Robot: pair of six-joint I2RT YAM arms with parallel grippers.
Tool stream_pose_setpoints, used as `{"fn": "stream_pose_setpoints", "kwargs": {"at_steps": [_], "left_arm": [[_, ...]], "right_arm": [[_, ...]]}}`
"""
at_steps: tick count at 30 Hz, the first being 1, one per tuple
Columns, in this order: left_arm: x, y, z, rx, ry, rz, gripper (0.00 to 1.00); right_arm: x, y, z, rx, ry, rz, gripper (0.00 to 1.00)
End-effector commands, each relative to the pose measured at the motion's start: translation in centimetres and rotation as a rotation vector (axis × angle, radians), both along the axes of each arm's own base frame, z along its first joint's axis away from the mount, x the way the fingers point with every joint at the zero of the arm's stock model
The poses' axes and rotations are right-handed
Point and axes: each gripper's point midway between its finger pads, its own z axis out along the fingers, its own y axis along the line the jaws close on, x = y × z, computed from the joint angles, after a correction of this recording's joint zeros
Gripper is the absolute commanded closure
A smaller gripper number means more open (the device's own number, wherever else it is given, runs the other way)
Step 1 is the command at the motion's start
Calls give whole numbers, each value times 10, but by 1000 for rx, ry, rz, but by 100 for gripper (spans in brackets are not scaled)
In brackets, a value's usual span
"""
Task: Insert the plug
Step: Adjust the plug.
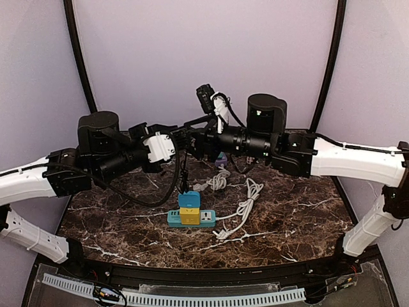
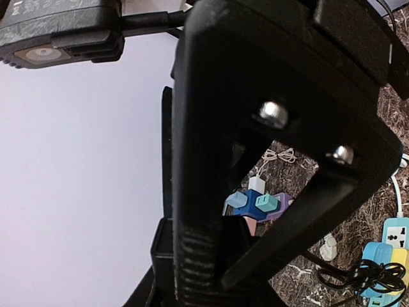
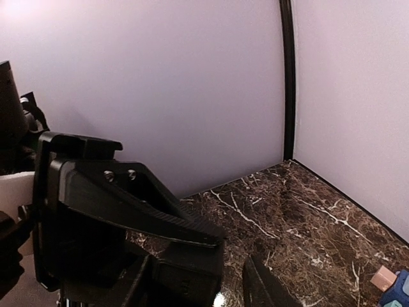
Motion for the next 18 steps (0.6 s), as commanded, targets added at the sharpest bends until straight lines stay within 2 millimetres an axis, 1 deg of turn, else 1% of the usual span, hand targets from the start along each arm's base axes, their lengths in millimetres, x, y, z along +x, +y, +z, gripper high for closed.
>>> {"fn": "stream_pose_setpoints", "kwargs": {"at_steps": [1, 3, 4, 5, 6, 7, 8, 9, 10, 11, 12, 13, 14, 15, 16, 17, 18], "left_arm": [[-2, 2, 11, -51, -40, -4, 99], [-1, 3, 13, -63, -50, 4, 99], [0, 3, 14, -69, -55, 9, 99], [0, 4, 13, -70, -55, 12, 99], [0, 4, 13, -76, -51, 14, 94], [0, 4, 11, -77, -44, 15, 72], [0, 6, 10, -93, -29, 19, 59], [-1, 8, 7, -101, -17, 22, 35], [-2, 9, 4, -123, 11, 24, 27], [-4, 11, -5, -114, 39, 22, 16], [-7, 11, -11, -136, 91, 9, 13], [-11, 14, -25, -106, 138, 0, 10], [-15, 13, -32, -131, 208, -21, 9], [-18, 17, -45, -140, 293, -16, 8], [-18, 18, -52, -150, 347, -31, 8], [-19, 22, -63, -169, 430, -15, 8], [-16, 25, -69, -183, 485, -22, 8]], "right_arm": [[8, 3, 7, 19, 19, -16, 65], [10, 4, 4, 11, 41, -4, 80], [11, 3, 2, 9, 53, -2, 97], [12, 2, 1, 5, 63, 3, 100], [12, 1, -1, -2, 68, 14, 100], [12, -1, -2, -11, 71, 28, 100], [11, -4, -2, -20, 69, 42, 100], [12, -10, -3, -38, 64, 54, 100], [13, -18, -4, -58, 55, 63, 100], [16, -27, -8, -94, 49, 67, 100], [22, -39, -12, -134, 42, 65, 100], [29, -57, -17, -184, 44, 60, 100], [33, -69, -24, -232, 37, 66, 100], [36, -81, -32, -285, 30, 66, 100], [37, -88, -44, -347, 19, 76, 100], [36, -94, -58, -421, 5, 94, 100], [32, -98, -72, -484, -2, 124, 100]]}}
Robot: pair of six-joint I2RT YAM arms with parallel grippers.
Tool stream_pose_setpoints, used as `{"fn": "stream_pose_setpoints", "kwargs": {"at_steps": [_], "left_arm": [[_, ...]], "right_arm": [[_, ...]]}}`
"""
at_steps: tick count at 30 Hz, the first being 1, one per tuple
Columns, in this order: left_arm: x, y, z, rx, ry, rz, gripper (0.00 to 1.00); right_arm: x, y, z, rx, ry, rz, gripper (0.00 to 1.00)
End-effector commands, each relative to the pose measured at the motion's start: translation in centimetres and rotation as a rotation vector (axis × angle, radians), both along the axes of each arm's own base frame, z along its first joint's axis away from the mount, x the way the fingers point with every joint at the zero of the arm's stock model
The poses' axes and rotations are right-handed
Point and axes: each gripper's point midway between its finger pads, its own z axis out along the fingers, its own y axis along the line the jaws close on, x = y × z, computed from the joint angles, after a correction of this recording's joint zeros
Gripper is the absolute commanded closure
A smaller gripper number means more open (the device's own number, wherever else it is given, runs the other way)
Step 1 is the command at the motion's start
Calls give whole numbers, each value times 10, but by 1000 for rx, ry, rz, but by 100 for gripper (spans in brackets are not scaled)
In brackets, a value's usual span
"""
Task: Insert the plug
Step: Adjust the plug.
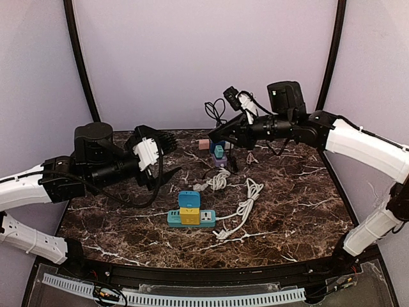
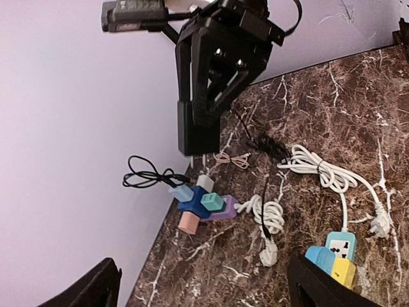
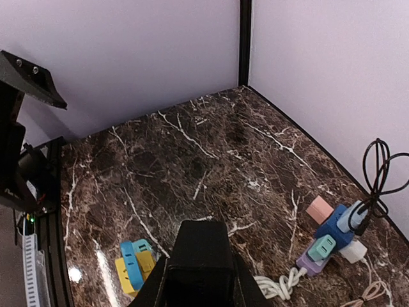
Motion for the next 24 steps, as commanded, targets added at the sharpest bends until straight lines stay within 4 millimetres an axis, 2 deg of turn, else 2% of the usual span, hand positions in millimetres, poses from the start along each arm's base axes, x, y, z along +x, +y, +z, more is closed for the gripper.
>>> {"fn": "stream_pose_setpoints", "kwargs": {"at_steps": [1, 6, 10, 11, 12, 13, 14, 18, 21, 24], "left_arm": [[-8, 13, -52, -69, 370, -14, 8], [-3, 20, -95, -44, 525, -29, 11], [4, 23, -127, -37, 609, -17, 12], [7, 23, -129, -54, 616, -14, 12], [9, 26, -140, -50, 640, -9, 13], [12, 26, -142, -63, 635, -13, 13], [11, 29, -155, -55, 656, -15, 14], [9, 26, -173, -46, 635, -84, 15], [-2, 19, -175, -48, 619, -179, 19], [-10, 9, -154, -86, 559, -285, 25]], "right_arm": [[-30, -28, -42, -270, -37, 199, 100], [-48, -33, -113, -438, 79, 353, 100], [-63, -24, -161, -514, 155, 423, 100], [-66, -22, -173, -546, 154, 430, 100], [-72, -19, -184, -574, 156, 442, 100], [-77, -16, -194, -596, 158, 451, 100], [-81, -13, -202, -614, 165, 461, 100], [-84, -4, -220, -641, 190, 453, 100], [-81, 0, -223, -625, 178, 442, 100], [-82, 1, -217, -606, 158, 448, 100]]}}
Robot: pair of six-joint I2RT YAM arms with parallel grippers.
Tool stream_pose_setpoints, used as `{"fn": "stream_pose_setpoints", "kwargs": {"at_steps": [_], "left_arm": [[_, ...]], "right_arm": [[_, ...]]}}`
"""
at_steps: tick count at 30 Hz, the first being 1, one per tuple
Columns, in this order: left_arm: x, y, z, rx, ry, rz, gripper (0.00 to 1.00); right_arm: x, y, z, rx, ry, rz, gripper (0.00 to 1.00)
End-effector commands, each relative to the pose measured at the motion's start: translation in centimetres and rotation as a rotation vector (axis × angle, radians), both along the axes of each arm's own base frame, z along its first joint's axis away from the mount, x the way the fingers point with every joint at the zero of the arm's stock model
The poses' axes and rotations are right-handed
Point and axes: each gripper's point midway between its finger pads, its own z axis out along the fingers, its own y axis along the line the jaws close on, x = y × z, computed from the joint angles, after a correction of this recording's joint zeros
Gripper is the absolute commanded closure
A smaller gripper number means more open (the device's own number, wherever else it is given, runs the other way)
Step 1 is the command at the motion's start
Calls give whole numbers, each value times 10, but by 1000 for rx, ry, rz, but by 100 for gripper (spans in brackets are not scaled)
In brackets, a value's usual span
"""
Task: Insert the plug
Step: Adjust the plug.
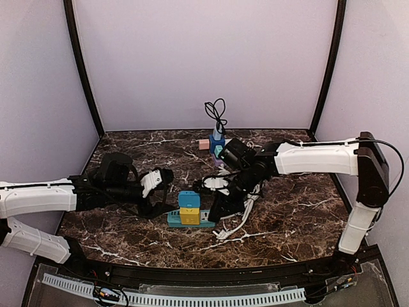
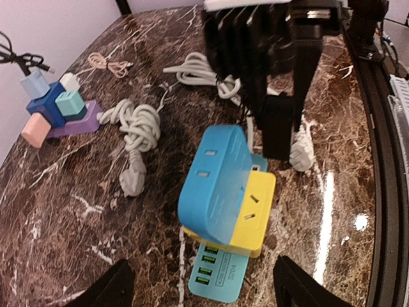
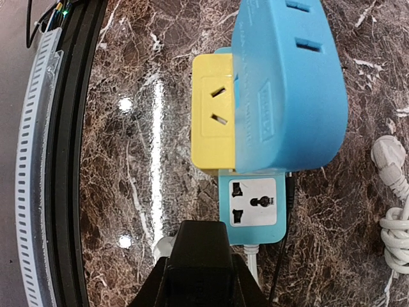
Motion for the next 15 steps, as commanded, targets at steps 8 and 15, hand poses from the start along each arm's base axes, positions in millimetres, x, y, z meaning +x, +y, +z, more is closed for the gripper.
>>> {"fn": "stream_pose_setpoints", "kwargs": {"at_steps": [8, 15], "left_arm": [[-58, -40, 88, -320, -133, -372, 41], [-70, -75, 87, -354, -3, -371, 39]], "right_arm": [[-18, 5, 95, 242, -141, 27, 100], [-46, 18, 142, 347, -215, 74, 100]]}}
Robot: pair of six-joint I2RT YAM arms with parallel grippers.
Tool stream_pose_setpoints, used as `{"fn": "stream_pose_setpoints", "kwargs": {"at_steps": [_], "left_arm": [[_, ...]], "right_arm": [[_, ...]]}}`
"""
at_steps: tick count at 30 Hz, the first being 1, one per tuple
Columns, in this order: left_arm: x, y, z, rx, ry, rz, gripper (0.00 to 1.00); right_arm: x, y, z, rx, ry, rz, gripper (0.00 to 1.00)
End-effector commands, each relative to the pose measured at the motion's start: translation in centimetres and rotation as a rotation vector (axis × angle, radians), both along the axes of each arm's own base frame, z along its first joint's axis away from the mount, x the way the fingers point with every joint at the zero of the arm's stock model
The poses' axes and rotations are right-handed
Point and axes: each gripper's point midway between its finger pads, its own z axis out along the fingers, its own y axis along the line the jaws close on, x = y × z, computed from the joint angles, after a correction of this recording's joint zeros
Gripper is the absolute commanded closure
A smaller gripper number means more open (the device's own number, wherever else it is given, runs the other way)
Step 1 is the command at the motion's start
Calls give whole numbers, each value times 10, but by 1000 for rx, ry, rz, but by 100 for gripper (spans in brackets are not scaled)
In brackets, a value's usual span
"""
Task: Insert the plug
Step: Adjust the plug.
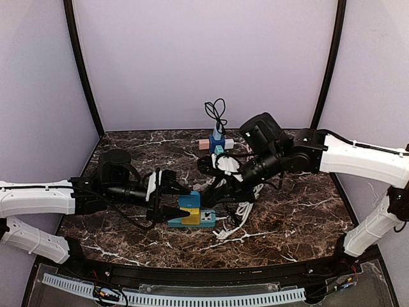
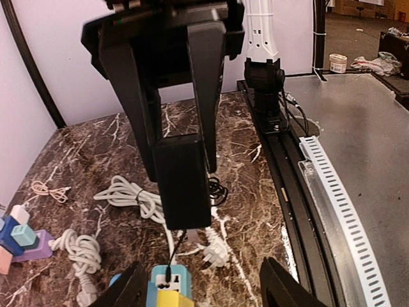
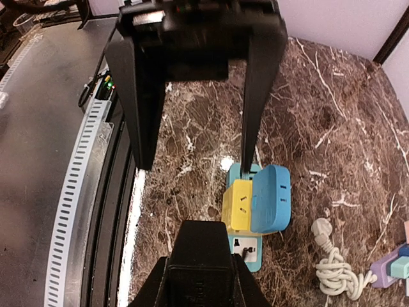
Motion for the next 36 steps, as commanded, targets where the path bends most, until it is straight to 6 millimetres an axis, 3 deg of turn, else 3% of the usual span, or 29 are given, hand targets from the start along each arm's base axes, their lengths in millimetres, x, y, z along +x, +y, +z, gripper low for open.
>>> {"fn": "stream_pose_setpoints", "kwargs": {"at_steps": [1, 15, 19, 24, 26, 27, 31, 33, 36], "left_arm": [[-4, -23, 12, -43, 79, -5, 40], [-7, -41, 13, -51, 68, -4, 59], [-5, -42, 11, -51, 64, 8, 73], [-1, -41, 16, -70, 46, 26, 98], [2, -40, 20, -86, 37, 50, 99], [6, -40, 25, -108, 36, 72, 99], [6, -39, 51, -219, 41, 79, 99], [1, -38, 63, -280, 61, 62, 99], [-5, -36, 76, -361, 104, 34, 99]], "right_arm": [[-11, 12, 18, 48, -43, 7, 100], [-17, 21, 30, 85, -76, 5, 100], [-18, 23, 33, 101, -79, 8, 100], [-17, 25, 30, 97, -66, 4, 100], [-16, 26, 33, 112, -67, -7, 97], [-15, 26, 35, 127, -74, -16, 87], [-5, 25, 50, 240, -104, -85, 22], [-6, 18, 54, 328, -82, -94, 11], [-10, 8, 80, 547, -35, -92, 9]]}}
